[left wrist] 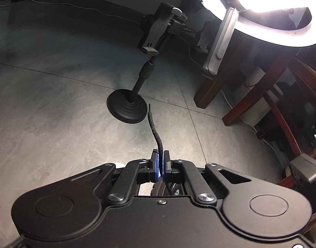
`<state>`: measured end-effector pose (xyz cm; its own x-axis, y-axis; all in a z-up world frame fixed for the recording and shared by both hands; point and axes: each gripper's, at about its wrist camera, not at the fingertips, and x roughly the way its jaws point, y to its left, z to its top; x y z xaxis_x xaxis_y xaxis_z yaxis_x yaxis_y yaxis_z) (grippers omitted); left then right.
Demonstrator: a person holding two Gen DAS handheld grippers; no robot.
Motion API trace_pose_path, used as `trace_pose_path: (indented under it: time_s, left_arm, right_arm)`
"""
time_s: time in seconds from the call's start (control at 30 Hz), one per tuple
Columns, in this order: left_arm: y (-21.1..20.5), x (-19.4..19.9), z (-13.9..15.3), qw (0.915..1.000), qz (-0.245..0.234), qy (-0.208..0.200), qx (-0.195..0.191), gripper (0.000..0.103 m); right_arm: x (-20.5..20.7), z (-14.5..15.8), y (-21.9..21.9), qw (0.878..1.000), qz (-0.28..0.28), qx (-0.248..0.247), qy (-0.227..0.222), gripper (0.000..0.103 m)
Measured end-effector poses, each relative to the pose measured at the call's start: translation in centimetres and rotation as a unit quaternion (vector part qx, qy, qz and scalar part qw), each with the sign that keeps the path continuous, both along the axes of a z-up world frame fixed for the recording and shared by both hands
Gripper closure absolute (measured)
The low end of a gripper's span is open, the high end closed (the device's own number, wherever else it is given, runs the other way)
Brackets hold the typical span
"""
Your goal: Lace up shoes with both hands
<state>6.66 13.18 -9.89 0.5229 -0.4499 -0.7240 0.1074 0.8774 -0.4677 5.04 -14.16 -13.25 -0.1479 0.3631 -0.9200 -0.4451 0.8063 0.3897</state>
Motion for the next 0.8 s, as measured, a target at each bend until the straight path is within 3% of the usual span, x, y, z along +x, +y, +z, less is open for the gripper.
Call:
trace_pose_path:
  time_s: [0.1, 0.3, 0.4, 0.5, 0.57, 0.67, 0.73, 0.8]
  left_arm:
    - [-0.3, -0.3, 0.1, 0.9998, -0.018, -0.006, 0.008, 0.100]
    - [-3.4, -1.1, 0.6, 0.9931, -0.102, -0.039, 0.041, 0.100]
    - [-5.9, -1.3, 0.6, 0.9814, -0.174, -0.048, 0.066, 0.100]
    - [-8.4, -1.6, -0.2, 0.9647, -0.247, -0.037, 0.085, 0.100]
    - [-10.0, -1.9, -0.5, 0.9459, -0.309, -0.032, 0.095, 0.100]
    - [-11.5, -2.5, -0.2, 0.9208, -0.366, -0.062, 0.120, 0.100]
    - [-11.8, -2.7, -0.1, 0.9165, -0.373, -0.073, 0.126, 0.100]
    - [-11.7, -2.7, -0.3, 0.9204, -0.364, -0.069, 0.125, 0.100]
  right_arm:
    - [0.7, 0.6, -1.3, 0.998, -0.009, -0.035, -0.043, 0.097]
    - [0.9, 1.0, -2.6, 0.987, 0.027, -0.077, -0.135, 0.098]
    - [0.9, 1.0, -3.2, 0.988, 0.010, -0.070, -0.135, 0.098]
    - [1.5, 0.8, -4.7, 0.992, -0.044, -0.043, -0.106, 0.098]
    - [2.2, 0.4, -5.4, 0.993, -0.074, -0.027, -0.087, 0.097]
    - [2.8, -0.1, -6.9, 0.992, -0.117, -0.002, -0.056, 0.095]
    - [2.8, -0.1, -7.1, 0.991, -0.124, 0.002, -0.053, 0.092]
    - [2.6, 0.1, -6.7, 0.992, -0.113, -0.006, -0.063, 0.088]
